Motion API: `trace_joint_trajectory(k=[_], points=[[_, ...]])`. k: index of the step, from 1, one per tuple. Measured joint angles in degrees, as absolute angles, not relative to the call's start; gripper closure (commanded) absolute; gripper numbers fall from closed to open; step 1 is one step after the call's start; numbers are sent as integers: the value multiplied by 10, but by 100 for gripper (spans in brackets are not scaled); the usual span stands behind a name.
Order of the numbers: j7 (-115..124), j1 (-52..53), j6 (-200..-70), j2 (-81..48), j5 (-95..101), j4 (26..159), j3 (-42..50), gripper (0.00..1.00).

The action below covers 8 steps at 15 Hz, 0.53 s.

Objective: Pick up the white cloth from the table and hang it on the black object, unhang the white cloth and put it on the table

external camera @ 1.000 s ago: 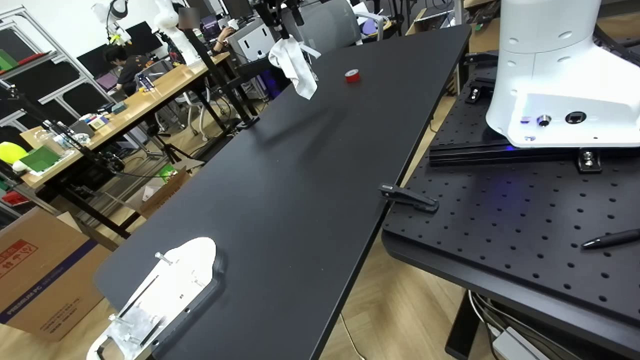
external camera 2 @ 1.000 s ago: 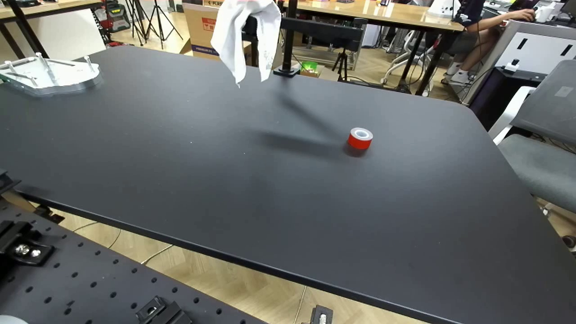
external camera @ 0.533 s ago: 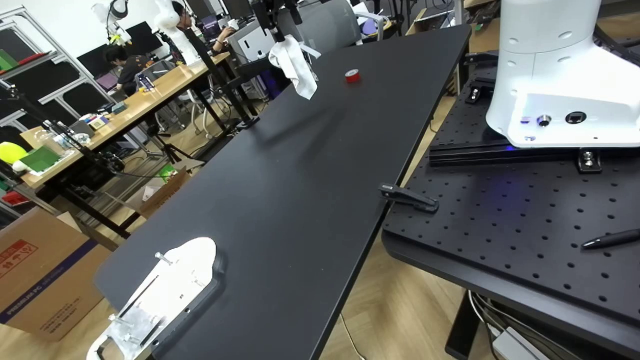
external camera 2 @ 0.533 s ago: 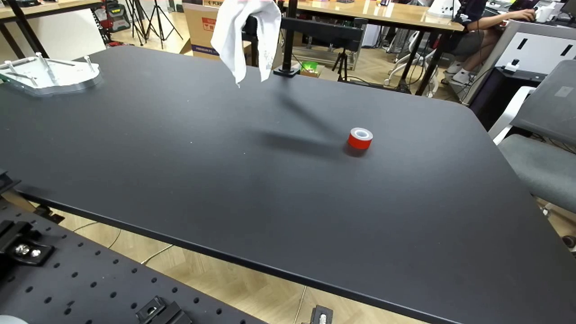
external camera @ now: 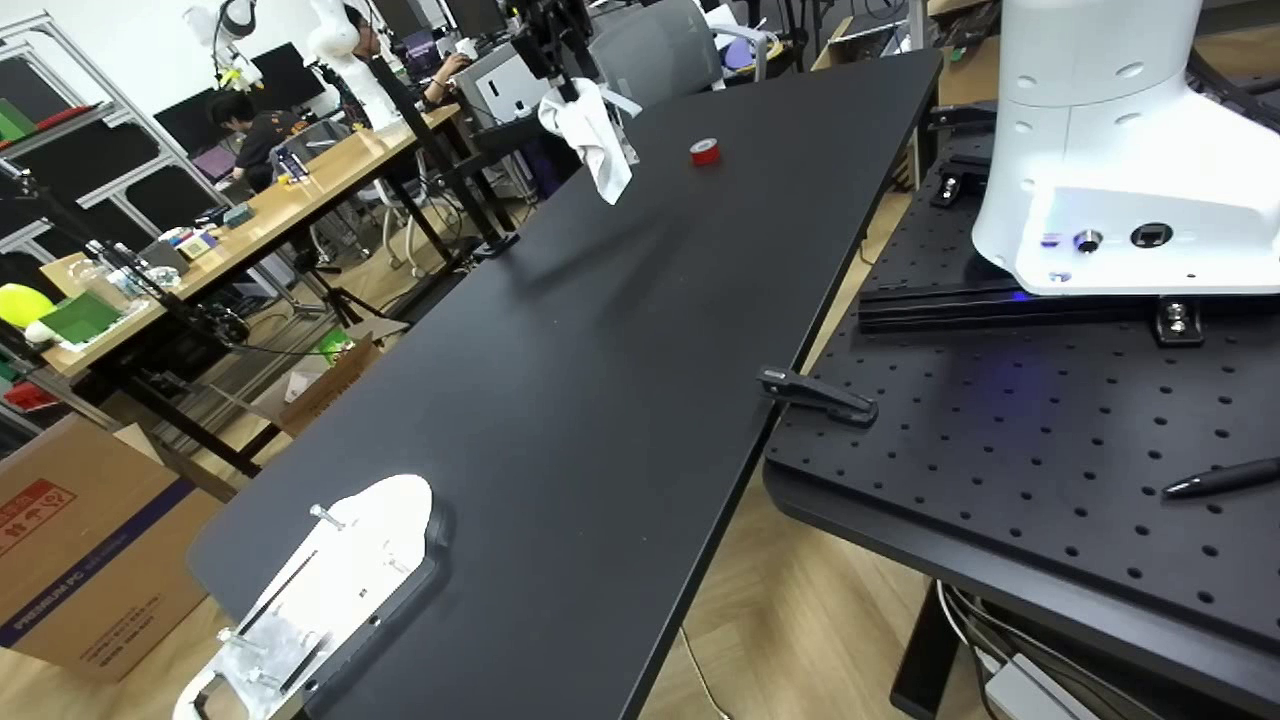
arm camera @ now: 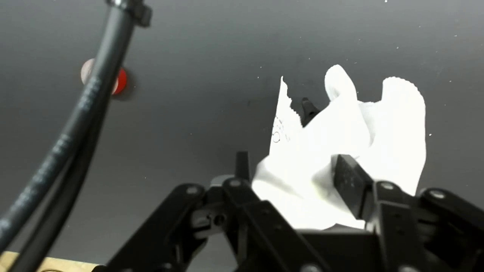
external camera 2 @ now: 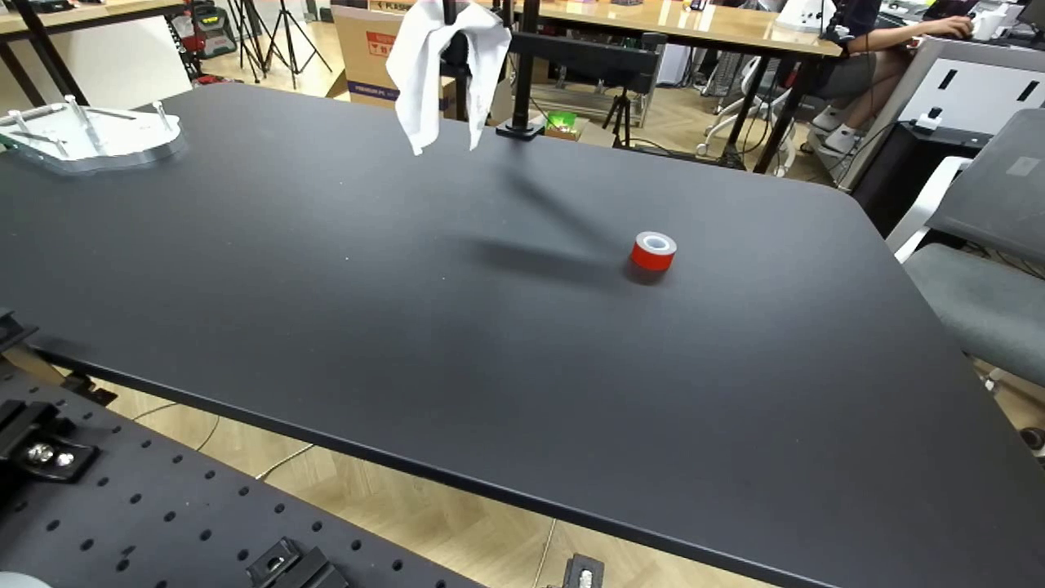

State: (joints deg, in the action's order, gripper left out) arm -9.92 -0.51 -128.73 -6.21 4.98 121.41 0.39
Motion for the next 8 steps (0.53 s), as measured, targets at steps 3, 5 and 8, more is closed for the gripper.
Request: trace_joint_trajectory(k=[3, 5, 8], points=[[-108, -5, -1287, -66, 44, 1204, 2, 89], [-111, -5, -1287, -67, 44, 1201, 2, 99], [-115, -5, -1287, -67, 42, 1198, 1, 100]])
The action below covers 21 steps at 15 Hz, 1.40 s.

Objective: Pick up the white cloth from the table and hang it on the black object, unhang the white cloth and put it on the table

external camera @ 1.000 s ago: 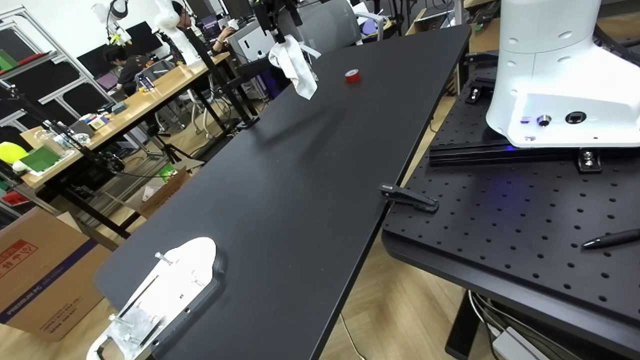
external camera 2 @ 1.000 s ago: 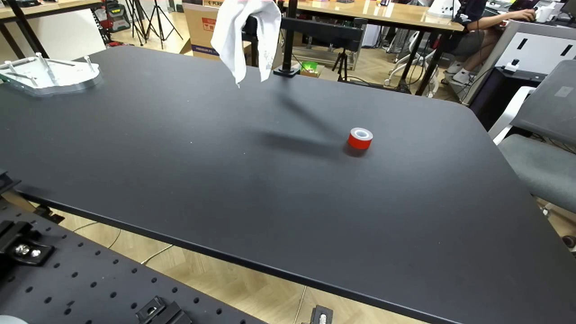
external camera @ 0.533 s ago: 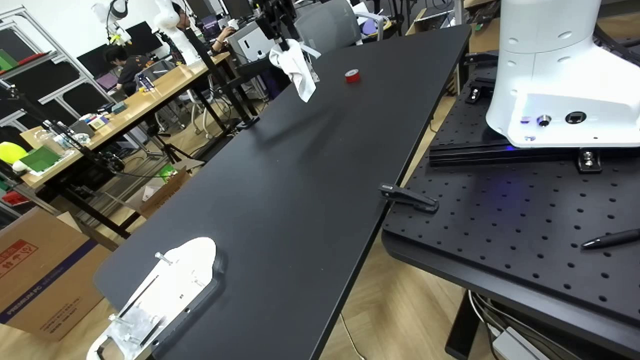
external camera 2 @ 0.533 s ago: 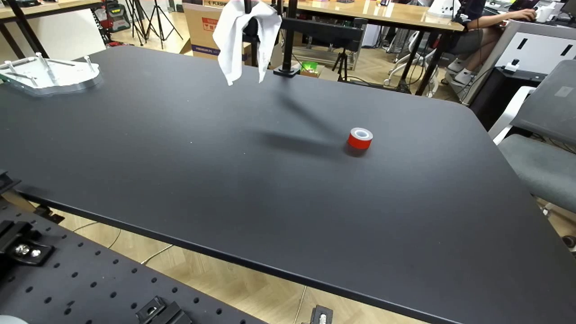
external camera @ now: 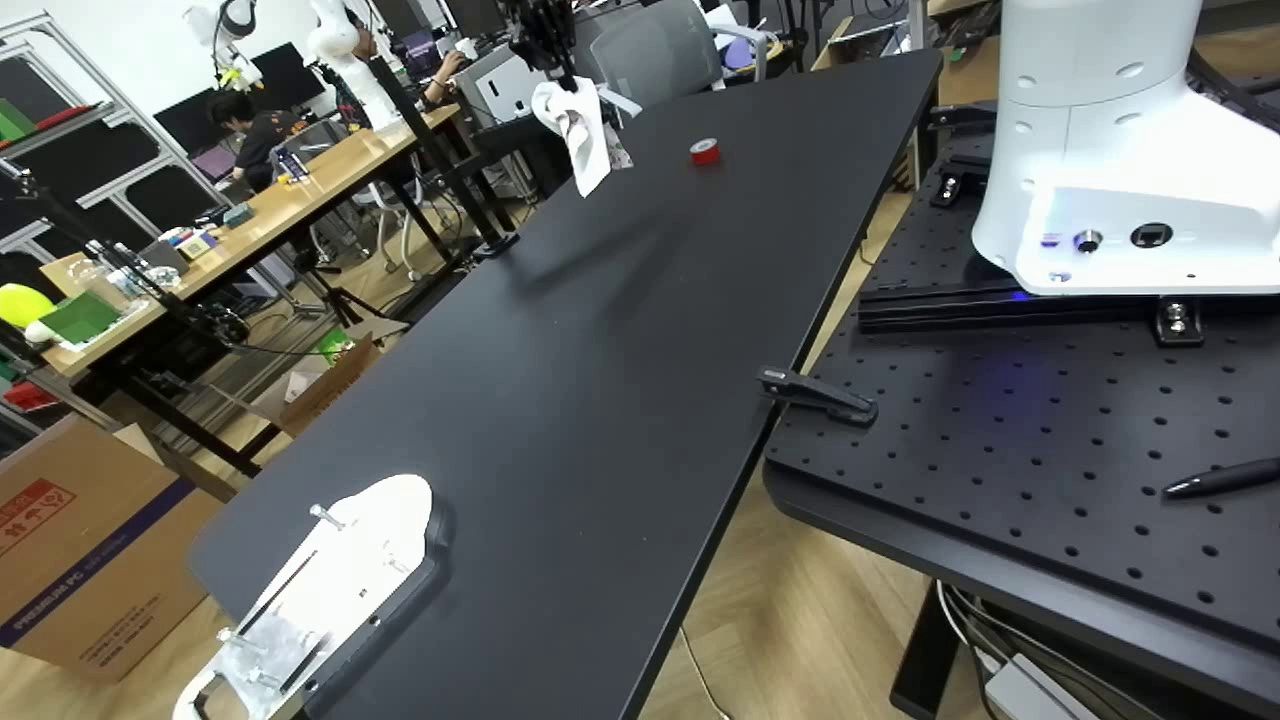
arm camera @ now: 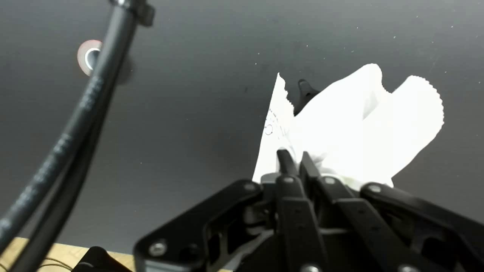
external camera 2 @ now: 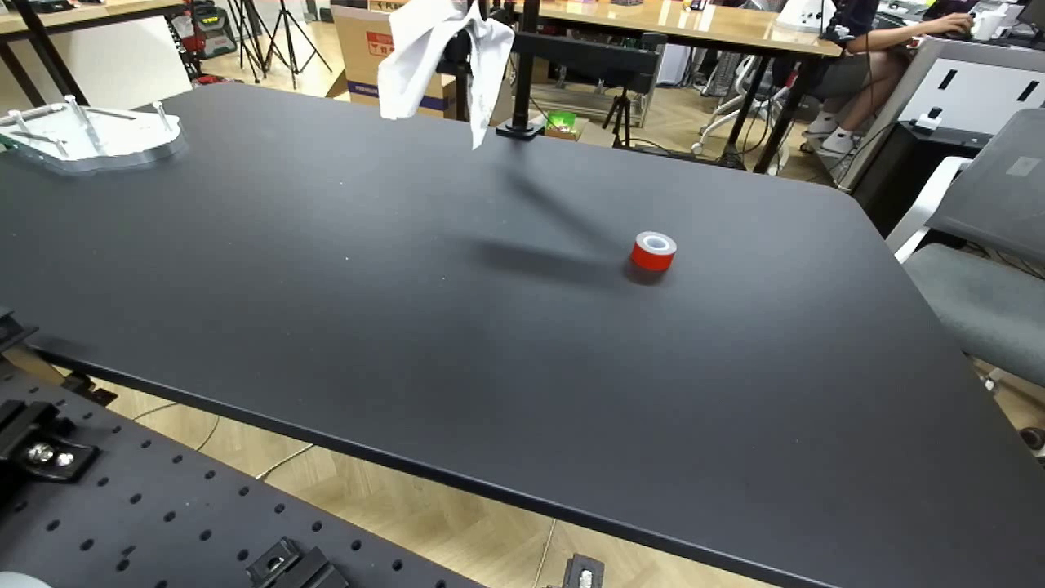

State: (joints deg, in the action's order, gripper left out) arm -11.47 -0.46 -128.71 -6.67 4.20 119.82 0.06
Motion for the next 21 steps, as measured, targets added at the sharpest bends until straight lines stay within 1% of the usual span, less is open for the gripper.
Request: trace_joint_trajectory(k=[7, 15, 21], points=[[-113, -4, -1287, -50, 36, 1196, -2, 100], [-49, -17, -1292, 69, 72, 1223, 12, 100], [34, -62, -1343, 122, 91, 1280, 33, 100]])
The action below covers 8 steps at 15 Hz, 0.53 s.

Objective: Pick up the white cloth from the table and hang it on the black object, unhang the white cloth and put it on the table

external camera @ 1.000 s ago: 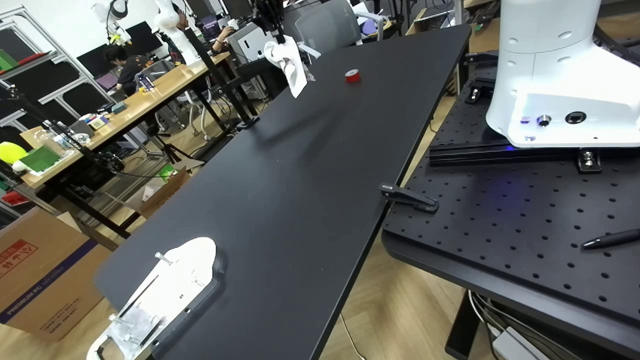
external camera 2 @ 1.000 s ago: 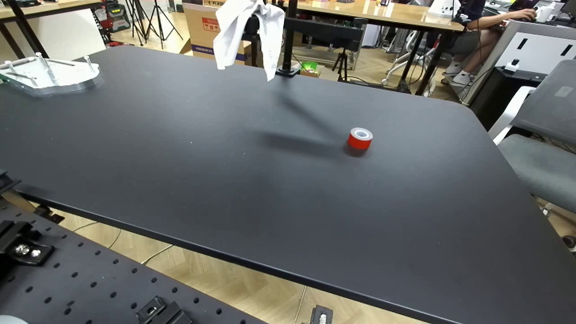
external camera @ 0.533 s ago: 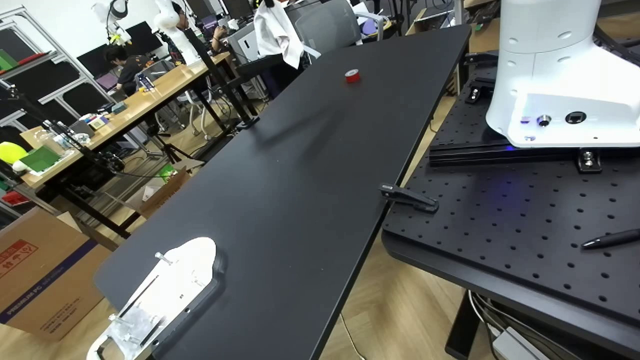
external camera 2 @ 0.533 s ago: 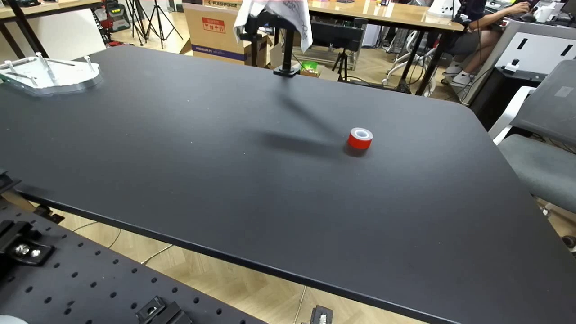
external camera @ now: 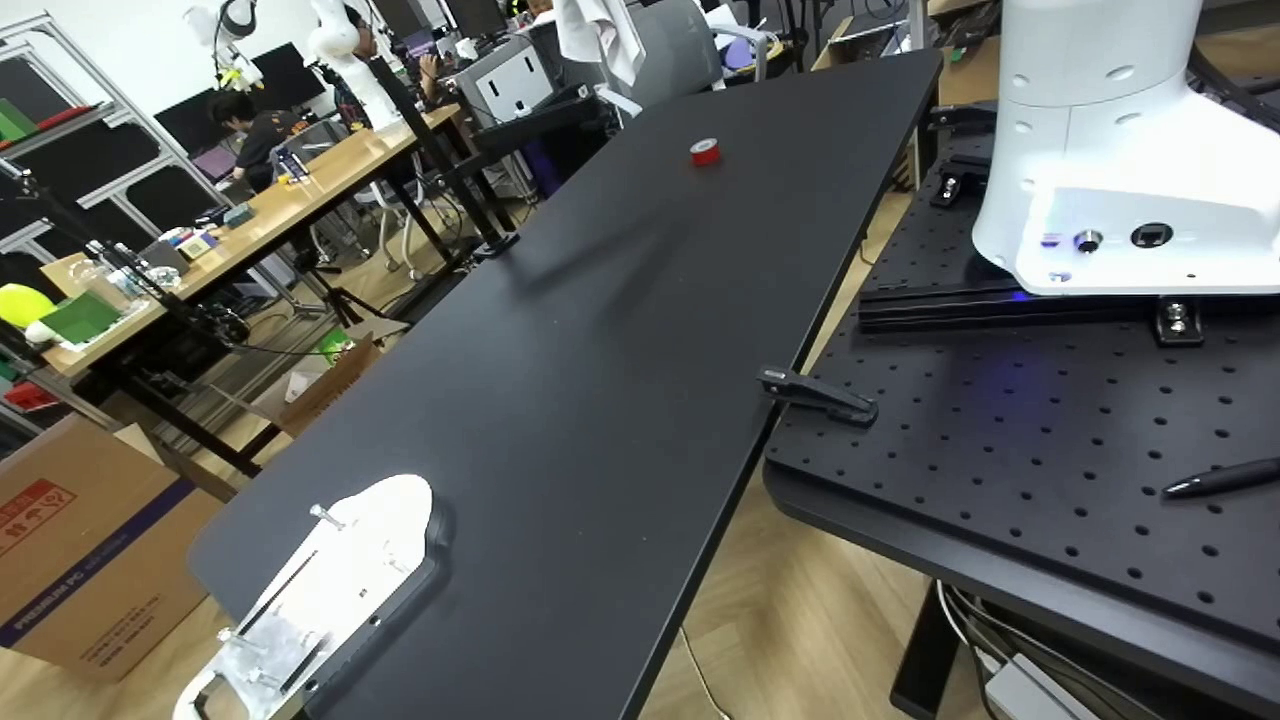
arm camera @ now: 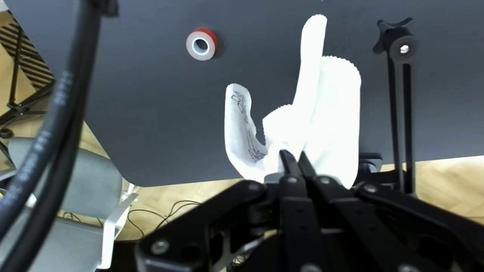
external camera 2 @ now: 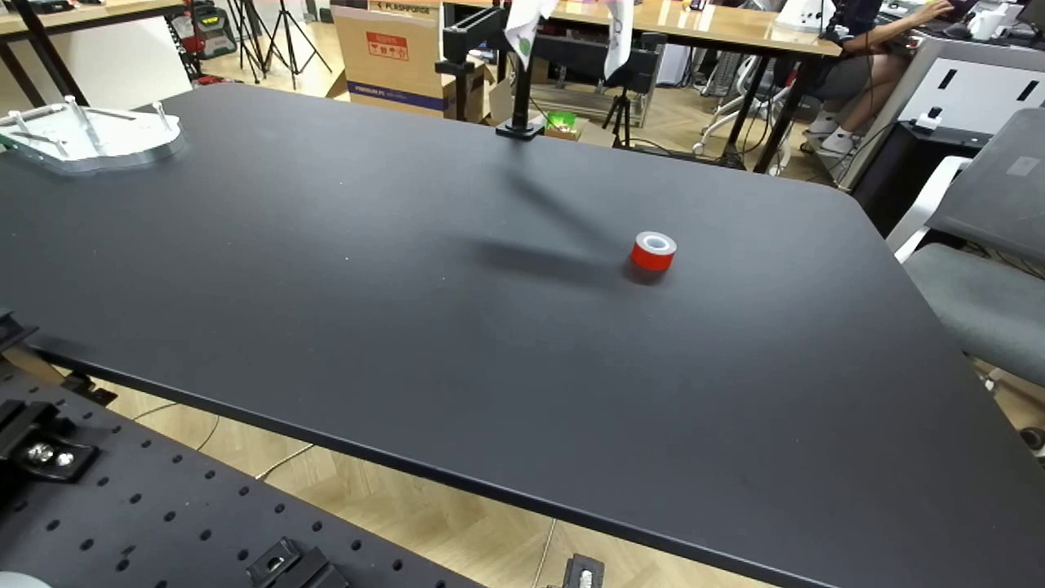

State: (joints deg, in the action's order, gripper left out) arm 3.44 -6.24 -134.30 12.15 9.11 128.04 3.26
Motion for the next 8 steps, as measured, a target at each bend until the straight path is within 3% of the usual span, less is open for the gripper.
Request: trace_joint_trajectory(k=[8], points=[[11, -82, -1369, 57, 31, 1307, 73, 100]])
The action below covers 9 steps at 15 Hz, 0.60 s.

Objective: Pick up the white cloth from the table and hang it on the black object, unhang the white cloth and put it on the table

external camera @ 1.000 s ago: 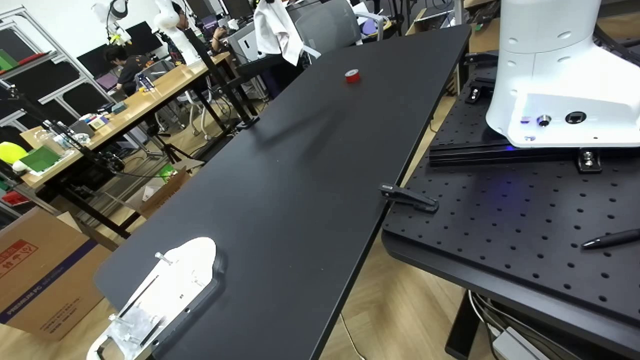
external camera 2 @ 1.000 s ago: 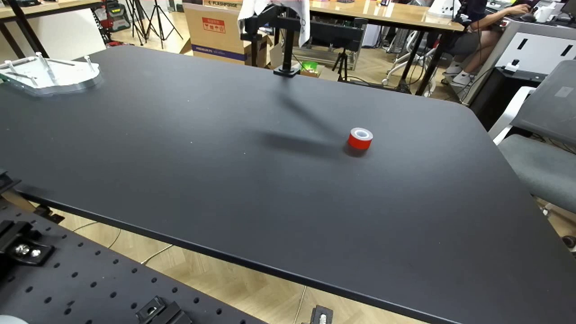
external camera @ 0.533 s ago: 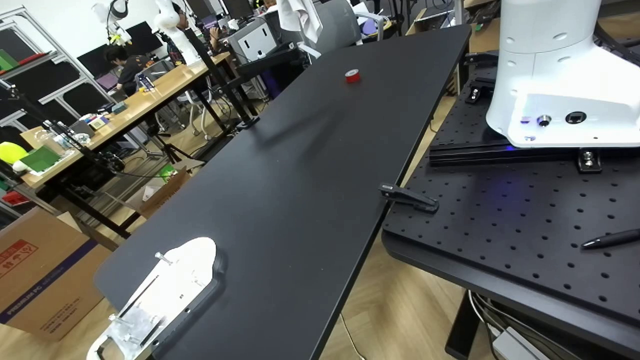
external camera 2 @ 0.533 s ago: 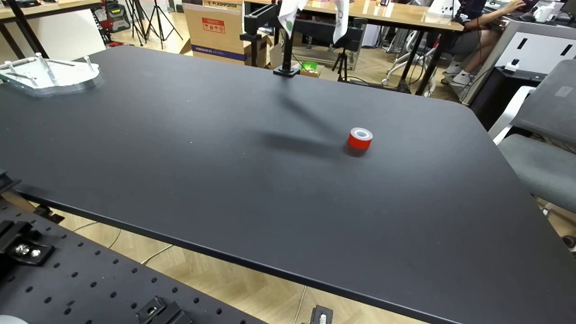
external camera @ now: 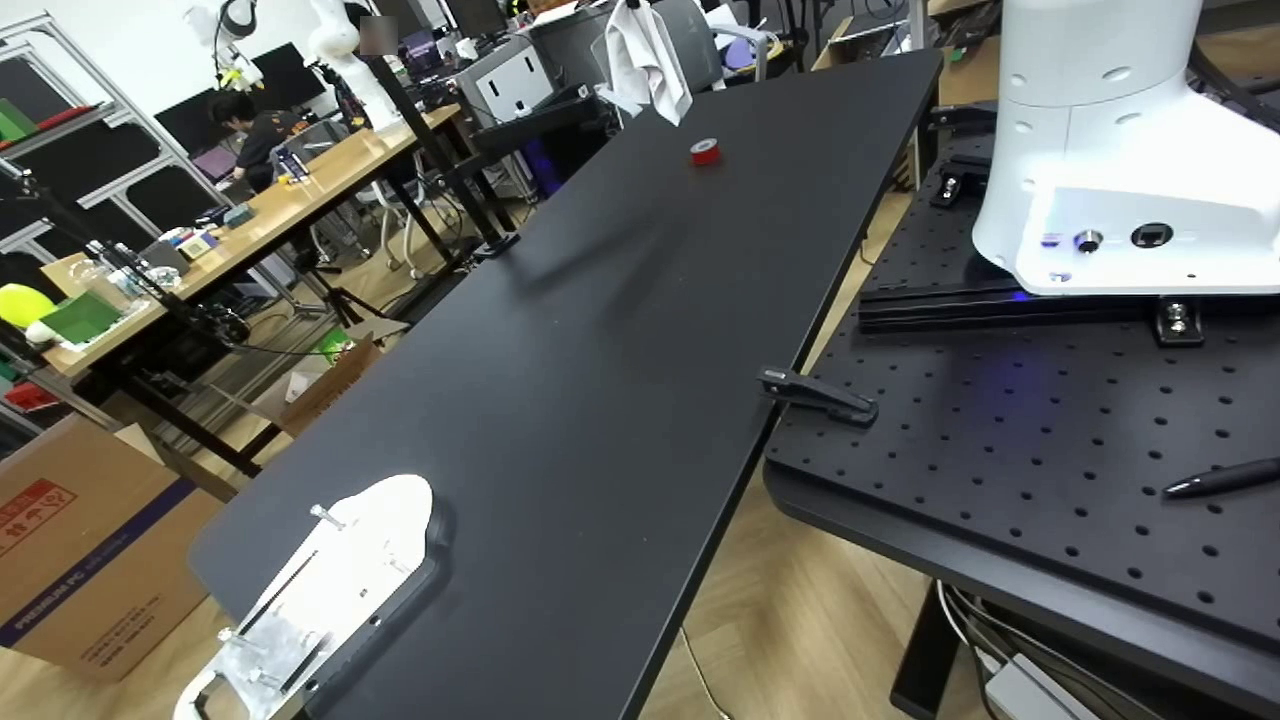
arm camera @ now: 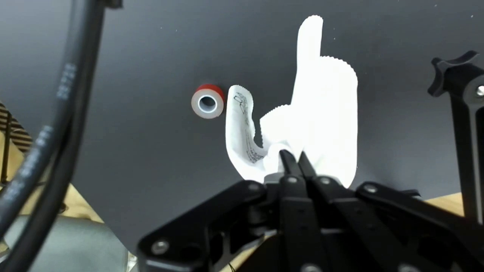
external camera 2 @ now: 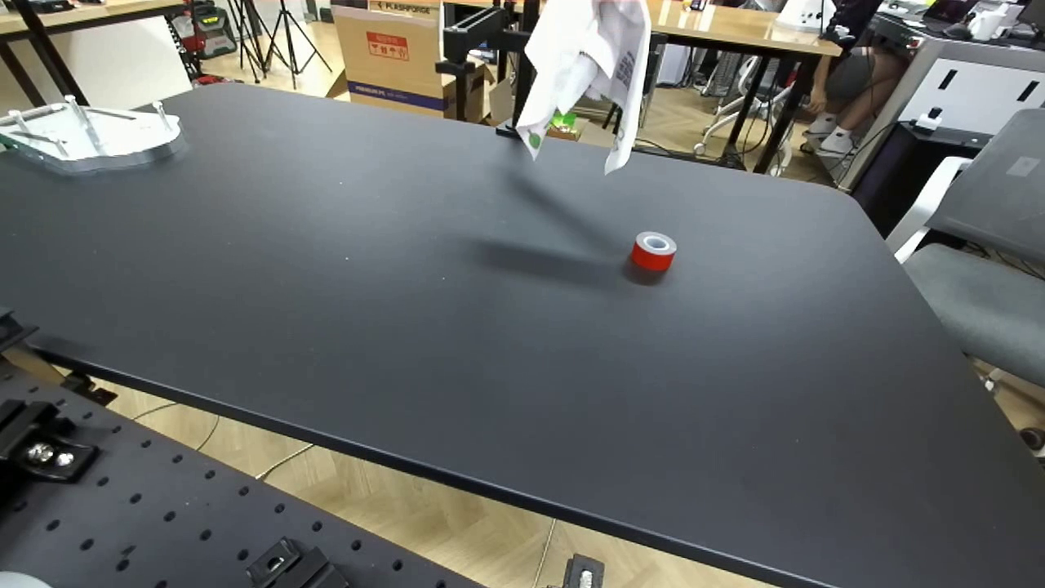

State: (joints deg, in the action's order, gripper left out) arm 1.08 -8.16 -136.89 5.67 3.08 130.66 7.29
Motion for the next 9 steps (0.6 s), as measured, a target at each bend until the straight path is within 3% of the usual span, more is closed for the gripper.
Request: trace_joint_trajectory(k=[5, 7, 9], points=[[-20, -83, -1385, -9, 7, 1295, 86, 100], [-20, -84, -1400, -31, 14, 1287, 88, 71], [-20, -84, -1408, -51, 19, 1277, 88, 58]])
